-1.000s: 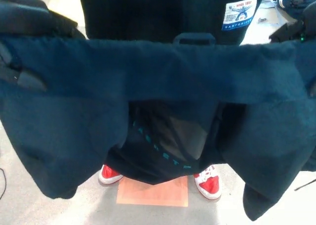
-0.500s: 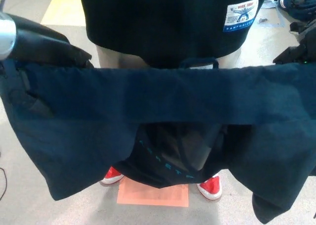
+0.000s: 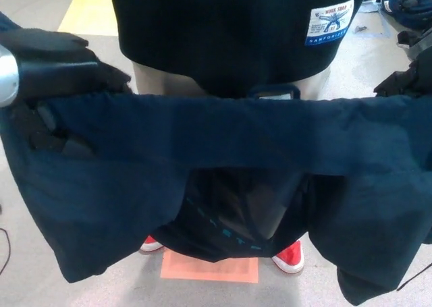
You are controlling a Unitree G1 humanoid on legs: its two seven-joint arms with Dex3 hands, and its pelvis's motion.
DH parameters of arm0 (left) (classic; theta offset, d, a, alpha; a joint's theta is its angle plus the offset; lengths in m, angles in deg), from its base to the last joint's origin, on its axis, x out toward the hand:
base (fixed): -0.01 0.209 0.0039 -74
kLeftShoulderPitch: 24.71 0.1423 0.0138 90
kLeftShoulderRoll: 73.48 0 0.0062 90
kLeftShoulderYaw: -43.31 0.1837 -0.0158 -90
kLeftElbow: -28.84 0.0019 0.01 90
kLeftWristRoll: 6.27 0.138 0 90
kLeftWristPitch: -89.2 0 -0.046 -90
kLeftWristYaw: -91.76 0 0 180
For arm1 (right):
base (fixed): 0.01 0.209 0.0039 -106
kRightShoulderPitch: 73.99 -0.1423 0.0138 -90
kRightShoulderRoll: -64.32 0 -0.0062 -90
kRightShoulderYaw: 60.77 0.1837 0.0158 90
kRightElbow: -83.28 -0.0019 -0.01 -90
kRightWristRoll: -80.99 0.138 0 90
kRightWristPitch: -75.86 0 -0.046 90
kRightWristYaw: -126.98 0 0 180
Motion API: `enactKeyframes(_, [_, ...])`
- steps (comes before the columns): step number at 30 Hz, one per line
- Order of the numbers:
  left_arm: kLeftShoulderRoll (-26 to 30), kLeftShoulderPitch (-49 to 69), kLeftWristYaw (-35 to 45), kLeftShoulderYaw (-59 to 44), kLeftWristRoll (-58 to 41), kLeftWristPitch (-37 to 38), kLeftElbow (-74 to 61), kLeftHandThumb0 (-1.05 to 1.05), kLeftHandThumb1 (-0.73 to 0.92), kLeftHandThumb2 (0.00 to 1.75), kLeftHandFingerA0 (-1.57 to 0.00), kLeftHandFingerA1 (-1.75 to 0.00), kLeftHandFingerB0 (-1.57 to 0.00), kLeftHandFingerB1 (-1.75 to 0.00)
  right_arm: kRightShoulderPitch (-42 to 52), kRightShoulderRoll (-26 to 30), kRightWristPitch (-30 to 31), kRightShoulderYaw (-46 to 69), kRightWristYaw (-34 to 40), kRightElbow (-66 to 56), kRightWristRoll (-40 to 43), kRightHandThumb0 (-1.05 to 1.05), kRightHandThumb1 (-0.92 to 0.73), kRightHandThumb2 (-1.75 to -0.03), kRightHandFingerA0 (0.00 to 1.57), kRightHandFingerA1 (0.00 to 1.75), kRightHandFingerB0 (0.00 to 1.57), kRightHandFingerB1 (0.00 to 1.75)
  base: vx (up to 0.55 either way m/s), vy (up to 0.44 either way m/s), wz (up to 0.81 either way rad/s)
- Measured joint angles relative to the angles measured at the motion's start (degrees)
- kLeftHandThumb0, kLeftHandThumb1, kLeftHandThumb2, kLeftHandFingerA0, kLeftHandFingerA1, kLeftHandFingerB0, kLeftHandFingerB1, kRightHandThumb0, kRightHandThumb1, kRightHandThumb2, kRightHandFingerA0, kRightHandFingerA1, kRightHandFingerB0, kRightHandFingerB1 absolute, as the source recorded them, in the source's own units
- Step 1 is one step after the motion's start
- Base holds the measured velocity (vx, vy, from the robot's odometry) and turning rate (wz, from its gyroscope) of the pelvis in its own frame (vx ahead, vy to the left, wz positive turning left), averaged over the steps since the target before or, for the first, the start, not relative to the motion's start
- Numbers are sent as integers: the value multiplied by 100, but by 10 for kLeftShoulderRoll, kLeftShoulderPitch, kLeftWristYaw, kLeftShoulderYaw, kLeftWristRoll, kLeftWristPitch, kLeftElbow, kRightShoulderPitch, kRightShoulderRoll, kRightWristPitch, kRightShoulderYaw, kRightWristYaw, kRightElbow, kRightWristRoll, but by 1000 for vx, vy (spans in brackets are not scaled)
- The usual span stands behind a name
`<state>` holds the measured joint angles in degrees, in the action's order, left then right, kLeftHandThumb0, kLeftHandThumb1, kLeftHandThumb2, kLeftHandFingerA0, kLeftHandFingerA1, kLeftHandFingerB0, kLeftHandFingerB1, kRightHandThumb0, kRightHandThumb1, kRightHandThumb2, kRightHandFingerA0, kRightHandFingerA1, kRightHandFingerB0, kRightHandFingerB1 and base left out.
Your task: A person hands a coat to the robot and the robot grabs it with both hands and holds it while the person wears the coat.
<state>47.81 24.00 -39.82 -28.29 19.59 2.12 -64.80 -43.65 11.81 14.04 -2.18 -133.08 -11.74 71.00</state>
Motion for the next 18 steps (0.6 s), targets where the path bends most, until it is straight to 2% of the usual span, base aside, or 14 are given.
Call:
enactKeyframes(2, [-12, 4, -8, -10, 0, -2, -11, -92, 56, 94, -19, -42, -8, -30, 5, -1, 2, 5, 2, 0, -5, -85, -67, -61, 23, 36, 17, 28, 0, 0, 0])
enactKeyframes(3, [-18, 6, -10, -13, 1, -4, -17, -40, 23, 92, -1, -47, 0, -48, 7, -2, 3, 7, 3, 0, -7, -86, -54, -86, 20, 46, 12, 37, 0, 0, 0])
enactKeyframes(5, [-26, 8, -13, -15, 1, -6, -25, -40, 22, 92, -1, -48, 0, -48, 9, -3, 4, 9, 5, 0, -9, -86, -54, -87, 21, 47, 12, 37, 0, 0, 0])
enactKeyframes(6, [-32, 11, -15, -16, 1, -8, -31, -94, 55, 93, -10, -40, -6, -31, 11, -5, 4, 11, 6, -1, -10, -87, -54, -88, 21, 47, 11, 37, 0, 0, 0])
enactKeyframes(7, [-37, 14, -16, -17, 1, -9, -35, -89, 55, 98, -14, -44, -2, -29, 14, -7, 4, 13, 8, -1, -11, -87, -54, -87, 21, 47, 11, 37, 0, 0, 0])
enactKeyframes(10, [-55, 20, -16, -16, 3, -22, -56, -92, 57, 99, -17, -44, -2, -29, 21, -11, 4, 18, 13, -2, -15, -86, -54, -87, 22, 47, 11, 37, 0, 0, 0])
enactKeyframes(11, [-60, 21, -15, -16, 5, -29, -63, -102, 61, 72, -17, -35, -9, -26, 25, -13, 4, 21, 15, -1, -16, -87, -54, -88, 24, 48, 12, 38, 0, 0, 0])
enactKeyframes(12, [-64, 21, -14, -15, 6, -33, -68, -102, 61, 72, -17, -35, -9, -26, 26, -14, 4, 22, 16, -1, -18, -87, -54, -88, 24, 48, 12, 38, 0, 0, 0])
enactKeyframes(13, [-67, 21, -13, -14, 7, -37, -71, -97, 57, 92, -19, -41, -9, -34, 29, -14, 4, 23, 17, -2, -19, -89, -54, -89, 26, 48, 14, 38, 0, 0, 0])
enactKeyframes(14, [-70, 21, -13, -12, 9, -40, -74, -95, 56, 94, -28, -44, -12, -35, 32, -14, 3, 25, 18, -2, -20, -90, -55, -89, 29, 48, 19, 39, 0, 0, 0])
enactKeyframes(15, [-72, 21, -13, -10, 10, -43, -75, -95, 56, 94, -28, -44, -12, -35, 34, -14, 3, 27, 19, -3, -21, -90, -55, -89, 29, 48, 19, 39, 0, 0, 0])
enactKeyframes(16, [-78, 20, -13, -4, 13, -46, -74, -97, 70, 62, -47, -40, -21, -28, 44, -13, 0, 32, 24, -7, -24, -89, -54, -89, 32, 48, 22, 40, 0, 0, 0])
enactKeyframes(17, [-83, 20, -13, 3, 17, -48, -73, -97, 70, 62, -47, -40, -21, -28, 54, -13, -4, 38, 29, -12, -27, -89, -54, -89, 32, 48, 22, 40, 0, 0, 0])
enactKeyframes(18, [-87, 20, -14, 8, 21, -49, -73, -97, 71, 63, -51, -41, -30, -30, 63, -12, -8, 44, 34, -16, -30, -91, -66, -66, 37, 38, 29, 33, 0, 0, 0])
